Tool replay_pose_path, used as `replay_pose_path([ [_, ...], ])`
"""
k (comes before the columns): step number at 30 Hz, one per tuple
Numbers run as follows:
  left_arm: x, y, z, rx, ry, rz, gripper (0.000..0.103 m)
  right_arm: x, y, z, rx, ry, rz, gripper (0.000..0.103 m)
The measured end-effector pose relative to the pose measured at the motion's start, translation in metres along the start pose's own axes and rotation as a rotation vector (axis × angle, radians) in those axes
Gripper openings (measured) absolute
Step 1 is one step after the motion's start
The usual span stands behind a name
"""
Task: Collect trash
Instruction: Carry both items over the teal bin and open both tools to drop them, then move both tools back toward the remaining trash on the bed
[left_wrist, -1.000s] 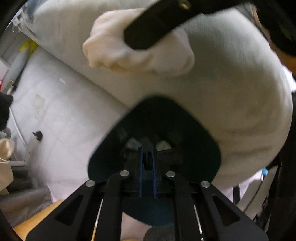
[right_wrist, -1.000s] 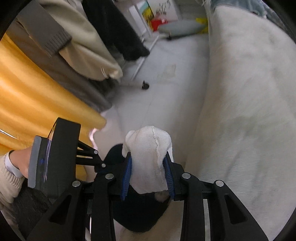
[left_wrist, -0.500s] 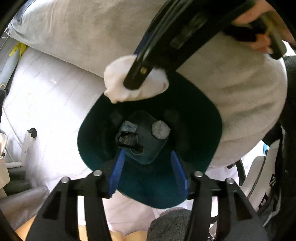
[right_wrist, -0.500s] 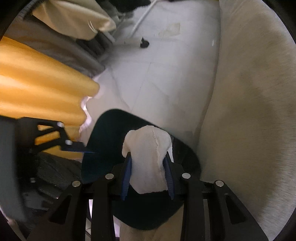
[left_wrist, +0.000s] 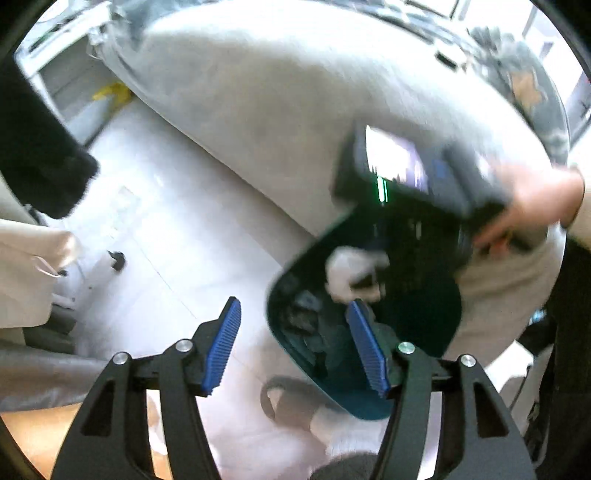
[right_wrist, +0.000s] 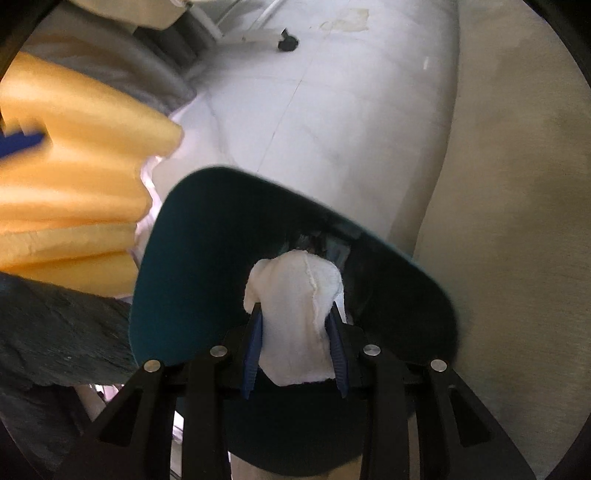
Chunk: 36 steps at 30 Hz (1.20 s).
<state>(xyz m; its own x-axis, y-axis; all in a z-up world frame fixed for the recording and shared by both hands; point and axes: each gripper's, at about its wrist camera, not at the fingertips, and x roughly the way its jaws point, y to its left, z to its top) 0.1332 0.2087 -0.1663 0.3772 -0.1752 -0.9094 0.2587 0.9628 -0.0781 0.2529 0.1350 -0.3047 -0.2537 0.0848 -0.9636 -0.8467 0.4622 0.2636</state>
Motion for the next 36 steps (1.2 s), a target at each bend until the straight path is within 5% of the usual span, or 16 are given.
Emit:
replay_pose_path([
  [12, -0.040, 0.028, 0.022, -0.146, -0.202, 0.158, 0.050, 0.052, 0.051, -0.010, -0.170, 0.130, -0.099, 0.045],
  [16, -0.056, 0.037, 0.029, -0.198, -0.277, 0.204, 0.051, 0.044, 0.055, -0.018, -0.190, 0.115, -0.107, 0.069],
  [18, -0.062, 0.040, 0.036, -0.232, -0.307, 0.227, 0.052, 0.033, 0.050, -0.020, -0.196, 0.097, -0.117, 0.071],
  [36, -0.097, 0.013, 0.112, -0.363, -0.552, 0.246, 0.060, -0.131, 0.010, -0.014, -0.100, -0.411, -0.195, 0.072],
])
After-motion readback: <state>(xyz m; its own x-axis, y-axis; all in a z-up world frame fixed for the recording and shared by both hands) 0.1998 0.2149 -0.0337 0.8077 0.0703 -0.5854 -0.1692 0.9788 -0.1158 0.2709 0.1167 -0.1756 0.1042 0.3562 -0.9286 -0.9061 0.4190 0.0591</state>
